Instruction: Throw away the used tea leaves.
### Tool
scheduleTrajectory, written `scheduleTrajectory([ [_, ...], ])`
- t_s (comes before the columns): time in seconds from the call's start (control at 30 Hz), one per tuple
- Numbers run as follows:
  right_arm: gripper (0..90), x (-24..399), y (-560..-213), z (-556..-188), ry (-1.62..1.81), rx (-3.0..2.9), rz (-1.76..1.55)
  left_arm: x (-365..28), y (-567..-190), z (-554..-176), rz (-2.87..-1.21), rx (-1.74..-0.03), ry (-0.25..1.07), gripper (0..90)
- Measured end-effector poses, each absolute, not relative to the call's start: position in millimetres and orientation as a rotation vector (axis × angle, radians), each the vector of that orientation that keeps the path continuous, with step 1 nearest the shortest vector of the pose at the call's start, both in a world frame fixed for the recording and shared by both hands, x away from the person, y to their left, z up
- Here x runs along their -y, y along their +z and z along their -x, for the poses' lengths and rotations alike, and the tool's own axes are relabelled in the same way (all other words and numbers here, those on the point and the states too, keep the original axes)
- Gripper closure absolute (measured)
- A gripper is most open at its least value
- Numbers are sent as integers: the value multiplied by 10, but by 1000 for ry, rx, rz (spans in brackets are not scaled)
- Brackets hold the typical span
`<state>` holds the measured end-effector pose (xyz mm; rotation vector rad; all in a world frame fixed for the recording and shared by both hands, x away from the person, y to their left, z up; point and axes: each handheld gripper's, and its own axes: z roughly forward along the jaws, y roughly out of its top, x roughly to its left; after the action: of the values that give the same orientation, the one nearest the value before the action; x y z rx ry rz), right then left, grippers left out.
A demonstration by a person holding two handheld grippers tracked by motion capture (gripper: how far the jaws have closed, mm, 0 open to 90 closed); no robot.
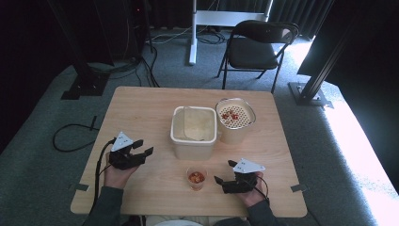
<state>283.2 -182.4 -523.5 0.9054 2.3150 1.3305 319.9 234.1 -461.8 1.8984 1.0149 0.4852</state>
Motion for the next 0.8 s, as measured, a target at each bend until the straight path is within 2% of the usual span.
scheduleTrajectory([
  [0.57,116,1364,-5228,-2761,1504,-2437,-667,-2339,-4673,-3217,-1898,-1040,481,446],
  [0.8,156,1190,-5228,-2821,1536,-2451,-619,-2343,-4682,-3219,-1894,-1043,479,447],
])
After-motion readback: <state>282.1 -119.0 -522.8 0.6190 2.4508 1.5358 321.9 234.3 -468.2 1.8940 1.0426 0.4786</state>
